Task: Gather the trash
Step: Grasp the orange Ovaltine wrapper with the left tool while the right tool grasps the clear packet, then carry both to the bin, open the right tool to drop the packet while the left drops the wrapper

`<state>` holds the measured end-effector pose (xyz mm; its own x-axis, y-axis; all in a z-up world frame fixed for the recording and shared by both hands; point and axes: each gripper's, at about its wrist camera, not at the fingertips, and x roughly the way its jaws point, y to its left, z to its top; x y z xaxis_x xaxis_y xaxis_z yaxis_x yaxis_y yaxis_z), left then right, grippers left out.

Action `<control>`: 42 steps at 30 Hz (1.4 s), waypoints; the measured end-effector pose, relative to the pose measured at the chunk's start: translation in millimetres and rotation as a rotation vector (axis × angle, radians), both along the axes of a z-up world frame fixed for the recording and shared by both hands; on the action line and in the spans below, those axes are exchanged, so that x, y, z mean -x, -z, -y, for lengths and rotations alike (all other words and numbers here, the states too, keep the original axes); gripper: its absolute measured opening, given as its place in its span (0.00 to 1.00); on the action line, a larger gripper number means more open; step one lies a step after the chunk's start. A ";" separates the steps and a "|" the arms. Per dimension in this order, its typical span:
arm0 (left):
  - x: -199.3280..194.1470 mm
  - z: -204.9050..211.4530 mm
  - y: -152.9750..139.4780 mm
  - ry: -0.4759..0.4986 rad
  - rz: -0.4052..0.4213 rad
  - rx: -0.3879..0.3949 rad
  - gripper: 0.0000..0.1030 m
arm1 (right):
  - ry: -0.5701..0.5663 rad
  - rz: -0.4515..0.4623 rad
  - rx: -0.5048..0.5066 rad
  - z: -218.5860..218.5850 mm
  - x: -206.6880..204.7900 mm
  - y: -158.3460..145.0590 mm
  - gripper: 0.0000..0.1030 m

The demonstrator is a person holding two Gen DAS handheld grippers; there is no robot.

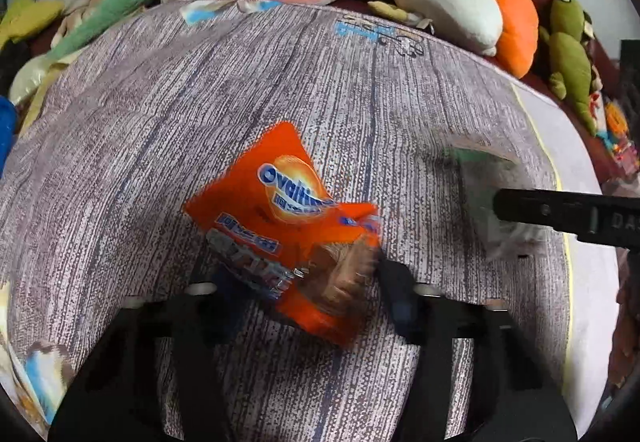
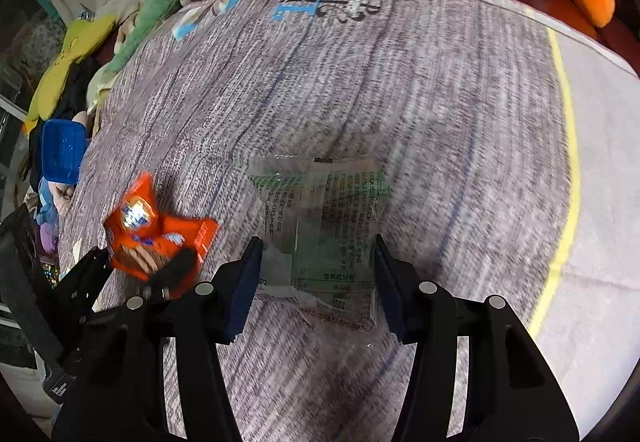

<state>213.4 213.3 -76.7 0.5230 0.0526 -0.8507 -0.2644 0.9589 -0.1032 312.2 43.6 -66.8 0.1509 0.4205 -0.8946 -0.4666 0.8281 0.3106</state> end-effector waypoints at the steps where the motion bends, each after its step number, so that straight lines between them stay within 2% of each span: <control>1: -0.4 0.4 -1.1 -0.002 -0.002 0.006 0.42 | 0.006 0.000 -0.003 3.7 1.7 -1.0 0.50; 6: 3.7 14.7 -9.4 0.015 0.007 0.000 0.37 | 0.037 0.013 -0.014 29.7 14.7 -9.5 0.50; 14: 22.7 74.2 -33.5 0.109 0.040 0.017 0.37 | 0.119 0.054 -0.044 98.2 49.5 -34.7 0.50; 29: 55.9 239.6 -59.3 0.359 0.055 0.079 0.37 | 0.382 0.089 -0.128 285.7 137.9 -59.8 0.50; 34: 70.4 302.7 -63.0 0.461 0.042 0.052 0.37 | 0.477 0.105 -0.164 349.0 170.3 -61.3 0.51; 42: 84.3 374.0 -62.0 0.573 0.014 -0.002 0.38 | 0.581 0.142 -0.193 427.0 211.9 -58.2 0.51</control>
